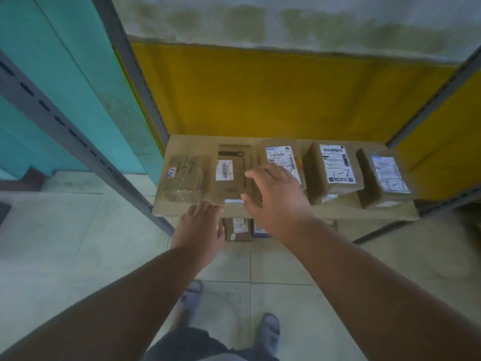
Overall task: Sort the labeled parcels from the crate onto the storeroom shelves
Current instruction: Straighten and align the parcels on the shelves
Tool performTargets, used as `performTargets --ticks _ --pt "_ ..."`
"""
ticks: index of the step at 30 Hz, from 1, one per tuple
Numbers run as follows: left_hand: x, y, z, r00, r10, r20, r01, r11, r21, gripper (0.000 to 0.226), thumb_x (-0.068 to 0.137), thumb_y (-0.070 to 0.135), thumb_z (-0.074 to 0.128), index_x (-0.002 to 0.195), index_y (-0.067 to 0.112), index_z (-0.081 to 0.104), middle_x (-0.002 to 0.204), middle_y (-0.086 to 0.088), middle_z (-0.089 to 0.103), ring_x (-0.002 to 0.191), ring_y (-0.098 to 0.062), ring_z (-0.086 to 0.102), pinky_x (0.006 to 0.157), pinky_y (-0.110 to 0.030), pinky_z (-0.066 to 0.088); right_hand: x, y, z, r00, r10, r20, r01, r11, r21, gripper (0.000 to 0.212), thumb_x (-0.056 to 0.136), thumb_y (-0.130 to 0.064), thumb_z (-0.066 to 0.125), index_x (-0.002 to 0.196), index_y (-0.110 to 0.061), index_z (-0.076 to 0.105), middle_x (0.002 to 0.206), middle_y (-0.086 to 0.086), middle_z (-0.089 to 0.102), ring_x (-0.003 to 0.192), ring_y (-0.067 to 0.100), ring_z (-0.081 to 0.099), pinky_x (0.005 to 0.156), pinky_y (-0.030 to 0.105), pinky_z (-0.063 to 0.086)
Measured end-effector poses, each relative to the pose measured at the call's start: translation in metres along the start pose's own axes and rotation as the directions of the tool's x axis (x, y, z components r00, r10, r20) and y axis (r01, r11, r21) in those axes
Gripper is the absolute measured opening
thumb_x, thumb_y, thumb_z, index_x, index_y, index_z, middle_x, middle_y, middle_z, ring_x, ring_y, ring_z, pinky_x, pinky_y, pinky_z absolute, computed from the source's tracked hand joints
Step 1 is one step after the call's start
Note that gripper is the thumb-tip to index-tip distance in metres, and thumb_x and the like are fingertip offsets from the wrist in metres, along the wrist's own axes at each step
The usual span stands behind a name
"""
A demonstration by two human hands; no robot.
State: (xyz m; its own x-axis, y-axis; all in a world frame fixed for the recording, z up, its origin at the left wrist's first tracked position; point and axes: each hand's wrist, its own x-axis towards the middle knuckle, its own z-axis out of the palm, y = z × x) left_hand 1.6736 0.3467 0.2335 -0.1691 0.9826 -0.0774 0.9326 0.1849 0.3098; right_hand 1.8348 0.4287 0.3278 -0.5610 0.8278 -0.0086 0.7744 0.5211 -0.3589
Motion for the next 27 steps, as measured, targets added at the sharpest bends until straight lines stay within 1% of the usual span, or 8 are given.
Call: performTargets --ticks 3,7,10,12,15,18,22,27 --pt "-0.025 0.010 0.010 0.999 -0.029 0.018 0.029 1.000 0.010 0.040 0.092 0.031 0.057 0.131 0.023 0.055 0.126 0.000 0.054 0.113 -0.020 0.052 0.094 -0.036 0.048 -0.012 0.002 -0.002 0.997 -0.074 0.010 0.074 0.997 0.003 0.046 0.097 -0.037 0.057 0.139 -0.020 0.051 0.140 0.001 0.048 0.131 0.024 0.043 0.109 0.039 0.034" --pt "-0.053 0.000 0.016 0.996 -0.081 0.034 0.080 0.996 0.028 0.042 0.089 0.031 0.057 0.131 0.024 0.055 0.130 -0.001 0.053 0.114 -0.023 0.053 0.094 -0.039 0.049 -0.026 -0.016 0.012 0.990 -0.141 -0.022 0.142 0.988 0.052 0.044 0.092 -0.034 0.064 0.131 -0.016 0.058 0.131 0.005 0.055 0.122 0.029 0.052 0.103 0.046 0.044" --pt "-0.069 -0.019 0.029 0.992 -0.120 0.040 0.119 0.993 0.016 0.041 0.087 0.031 0.061 0.127 0.023 0.058 0.123 -0.002 0.057 0.110 -0.024 0.057 0.090 -0.039 0.051 -0.032 -0.029 0.034 0.989 -0.151 -0.011 0.151 0.987 0.058 0.041 0.092 -0.033 0.063 0.128 -0.016 0.060 0.129 0.005 0.057 0.119 0.028 0.054 0.099 0.043 0.046" --pt "-0.076 -0.036 0.047 0.987 -0.134 0.085 0.132 0.991 0.025 0.041 0.087 0.033 0.062 0.127 0.022 0.057 0.124 -0.002 0.056 0.112 -0.024 0.056 0.091 -0.039 0.051 -0.038 -0.035 0.060 0.990 -0.142 0.007 0.141 0.988 0.065 0.039 0.091 -0.032 0.065 0.125 -0.015 0.061 0.126 0.005 0.059 0.117 0.028 0.055 0.097 0.041 0.046" --pt "-0.085 -0.068 0.092 0.975 -0.165 0.147 0.163 0.986 0.021 0.046 0.090 0.032 0.059 0.134 0.021 0.053 0.130 -0.004 0.055 0.118 -0.025 0.053 0.095 -0.039 0.048 -0.043 -0.040 0.119 0.986 -0.159 0.056 0.151 0.981 0.125 0.035 0.086 -0.026 0.070 0.119 -0.013 0.064 0.117 0.006 0.061 0.109 0.028 0.058 0.092 0.042 0.051" --pt "-0.085 -0.096 0.145 0.958 -0.225 0.178 0.228 0.974 0.004 0.048 0.091 0.032 0.059 0.137 0.021 0.051 0.131 -0.005 0.055 0.119 -0.025 0.052 0.095 -0.039 0.047 -0.035 -0.031 0.183 0.975 -0.175 0.135 0.155 0.977 0.148 0.037 0.087 -0.027 0.067 0.121 -0.014 0.063 0.119 0.005 0.061 0.109 0.026 0.059 0.091 0.046 0.052" --pt "-0.070 -0.128 0.224 0.935 -0.289 0.207 0.296 0.955 0.001 0.049 0.091 0.031 0.058 0.138 0.022 0.050 0.131 -0.003 0.054 0.119 -0.025 0.051 0.097 -0.038 0.045 -0.011 0.000 0.265 0.962 -0.199 0.186 0.178 0.976 0.124 0.036 0.090 -0.029 0.065 0.123 -0.015 0.063 0.121 0.003 0.061 0.112 0.024 0.058 0.091 0.037 0.050" --pt "-0.028 -0.163 0.337 0.919 -0.332 0.214 0.342 0.940 -0.011 0.049 0.093 0.033 0.057 0.139 0.023 0.047 0.133 -0.003 0.053 0.120 -0.024 0.051 0.099 -0.038 0.045 0.024 0.061 0.361 0.956 -0.257 0.144 0.249 0.966 0.072 0.034 0.088 -0.024 0.070 0.118 -0.012 0.065 0.116 0.006 0.063 0.104 0.024 0.060 0.086 0.036 0.049"
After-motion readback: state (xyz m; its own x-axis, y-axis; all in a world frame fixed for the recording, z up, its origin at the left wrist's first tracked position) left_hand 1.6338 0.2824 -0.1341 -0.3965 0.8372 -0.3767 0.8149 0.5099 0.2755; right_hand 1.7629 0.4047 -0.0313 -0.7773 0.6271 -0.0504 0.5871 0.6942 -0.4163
